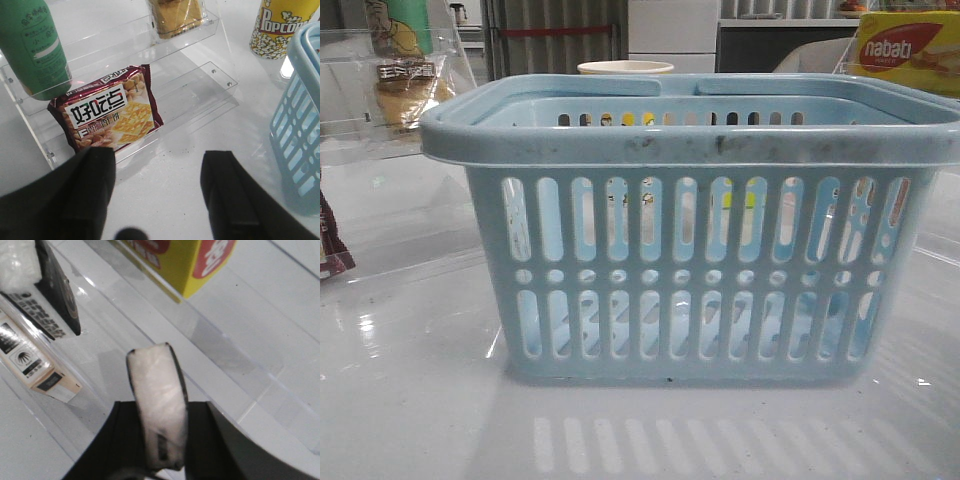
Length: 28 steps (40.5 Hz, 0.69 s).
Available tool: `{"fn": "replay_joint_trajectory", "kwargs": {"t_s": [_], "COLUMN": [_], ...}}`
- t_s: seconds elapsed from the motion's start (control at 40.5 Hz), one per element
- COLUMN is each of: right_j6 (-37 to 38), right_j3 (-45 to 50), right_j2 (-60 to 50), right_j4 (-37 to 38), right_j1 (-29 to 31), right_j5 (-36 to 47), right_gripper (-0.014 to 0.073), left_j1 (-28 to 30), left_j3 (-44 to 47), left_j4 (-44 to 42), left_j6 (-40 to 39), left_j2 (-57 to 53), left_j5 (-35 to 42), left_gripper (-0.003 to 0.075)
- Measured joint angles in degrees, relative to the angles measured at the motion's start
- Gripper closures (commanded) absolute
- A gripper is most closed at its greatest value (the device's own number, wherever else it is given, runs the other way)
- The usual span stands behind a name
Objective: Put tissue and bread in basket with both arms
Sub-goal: 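Carry the box with the right gripper over the blue basket and lower it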
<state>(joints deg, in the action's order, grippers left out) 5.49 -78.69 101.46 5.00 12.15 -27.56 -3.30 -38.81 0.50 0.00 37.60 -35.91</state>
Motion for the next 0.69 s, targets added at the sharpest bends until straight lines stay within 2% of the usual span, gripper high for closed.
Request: {"fn": "replay_joint_trajectory", "kwargs": {"t_s": [0.222,0.37,0.519,0.691], "right_j6": [0.0,0.0,0.0,-1.1], "right_j3": [0.0,0.0,0.0,0.0], "right_j2": [-7.7,-14.6,-21.0,-25.1], "right_j4": [-3.9,-5.0,-5.0,-5.4], "right_j1": [-0.6,-3.9,-10.5,-21.5], "right_j5": [-2.7,-4.9,-7.7,-12.0], "right_gripper": [0.0359,0.0359,0.0359,0.0359], "left_j1": [0.0,0.0,0.0,0.0], "left_j3": [0.0,0.0,0.0,0.0], "left_j4": [0.0,0.0,0.0,0.0], "left_j6": [0.0,0.0,0.0,0.0], "left_j2": [0.0,0.0,0.0,0.0], "left_j5": [0.0,0.0,0.0,0.0], "left_gripper": [0.0287,0.0287,0.0287,0.0287]}}
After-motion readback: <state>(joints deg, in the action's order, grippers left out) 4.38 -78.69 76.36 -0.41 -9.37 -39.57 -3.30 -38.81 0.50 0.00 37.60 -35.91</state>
